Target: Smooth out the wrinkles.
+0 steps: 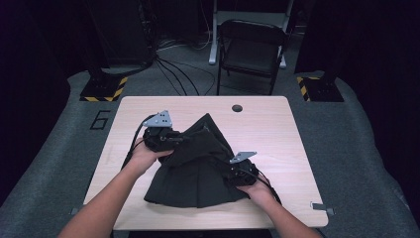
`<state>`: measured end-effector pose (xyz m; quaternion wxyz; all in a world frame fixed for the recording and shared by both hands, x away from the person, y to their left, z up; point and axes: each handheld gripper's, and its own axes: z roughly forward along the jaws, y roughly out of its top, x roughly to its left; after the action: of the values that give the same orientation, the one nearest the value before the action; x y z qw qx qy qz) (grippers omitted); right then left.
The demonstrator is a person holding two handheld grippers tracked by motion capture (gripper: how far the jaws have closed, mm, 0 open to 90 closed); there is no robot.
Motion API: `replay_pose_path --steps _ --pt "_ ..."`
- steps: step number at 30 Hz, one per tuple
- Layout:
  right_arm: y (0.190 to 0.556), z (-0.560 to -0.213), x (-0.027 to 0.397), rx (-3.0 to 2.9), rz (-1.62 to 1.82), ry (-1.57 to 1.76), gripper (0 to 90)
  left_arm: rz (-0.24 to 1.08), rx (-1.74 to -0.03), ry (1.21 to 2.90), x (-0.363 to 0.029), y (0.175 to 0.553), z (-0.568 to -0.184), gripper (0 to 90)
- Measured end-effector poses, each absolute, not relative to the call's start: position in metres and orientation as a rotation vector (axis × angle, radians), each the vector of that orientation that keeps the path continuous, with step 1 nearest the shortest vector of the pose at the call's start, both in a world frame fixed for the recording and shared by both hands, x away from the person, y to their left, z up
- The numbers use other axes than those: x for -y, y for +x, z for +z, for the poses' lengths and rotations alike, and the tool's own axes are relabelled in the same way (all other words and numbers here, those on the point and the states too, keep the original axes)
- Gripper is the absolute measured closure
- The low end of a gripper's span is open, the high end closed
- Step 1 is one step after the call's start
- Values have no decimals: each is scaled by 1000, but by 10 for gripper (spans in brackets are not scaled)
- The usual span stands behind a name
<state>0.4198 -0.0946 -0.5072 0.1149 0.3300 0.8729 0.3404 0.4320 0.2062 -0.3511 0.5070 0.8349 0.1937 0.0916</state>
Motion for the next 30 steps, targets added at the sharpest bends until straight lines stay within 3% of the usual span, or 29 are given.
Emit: replay_pose_path --steps 30 --pt "421 -510 93 -2550 1013 1034 500 161 -436 2012 -205 421 -373 825"
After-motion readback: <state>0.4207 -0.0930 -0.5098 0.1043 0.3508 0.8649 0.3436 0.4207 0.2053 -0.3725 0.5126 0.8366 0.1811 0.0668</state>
